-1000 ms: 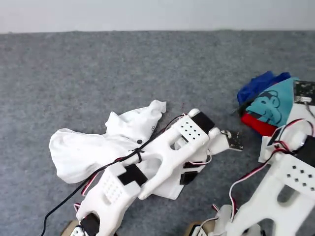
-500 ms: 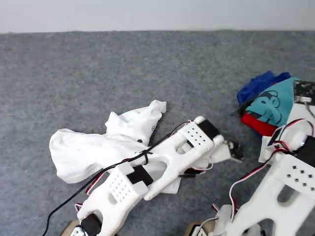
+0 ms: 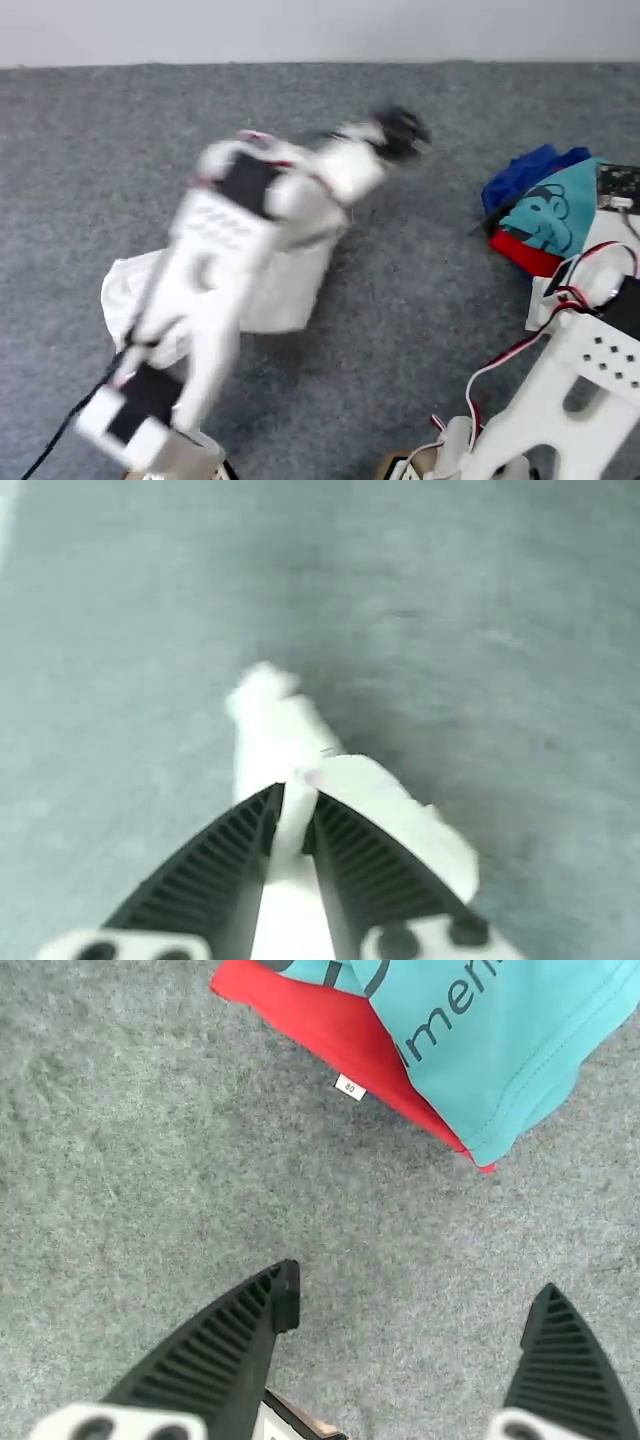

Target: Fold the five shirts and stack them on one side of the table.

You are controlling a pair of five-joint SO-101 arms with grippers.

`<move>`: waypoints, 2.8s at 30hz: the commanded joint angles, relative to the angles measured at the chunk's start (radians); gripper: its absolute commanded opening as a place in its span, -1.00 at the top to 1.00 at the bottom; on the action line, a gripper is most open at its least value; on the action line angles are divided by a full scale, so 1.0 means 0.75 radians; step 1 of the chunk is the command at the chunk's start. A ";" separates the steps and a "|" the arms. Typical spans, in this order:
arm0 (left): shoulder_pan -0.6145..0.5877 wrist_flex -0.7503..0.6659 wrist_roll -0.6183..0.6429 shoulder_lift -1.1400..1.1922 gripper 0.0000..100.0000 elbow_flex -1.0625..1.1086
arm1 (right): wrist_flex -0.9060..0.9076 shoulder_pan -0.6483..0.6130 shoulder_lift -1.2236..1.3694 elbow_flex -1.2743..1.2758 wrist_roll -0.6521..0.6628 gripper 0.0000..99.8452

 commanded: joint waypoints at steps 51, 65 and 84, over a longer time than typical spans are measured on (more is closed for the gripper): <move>-1.023 0.018 0.225 -0.929 0.97 0.588 | -0.924 -1.791 1.042 -0.053 -0.082 0.45; -0.996 0.006 0.233 -0.927 0.97 0.658 | -0.756 -1.955 1.752 -0.925 -0.084 0.49; -0.996 0.000 0.233 -0.927 0.97 0.660 | -0.572 -2.108 1.781 -1.097 -0.137 0.49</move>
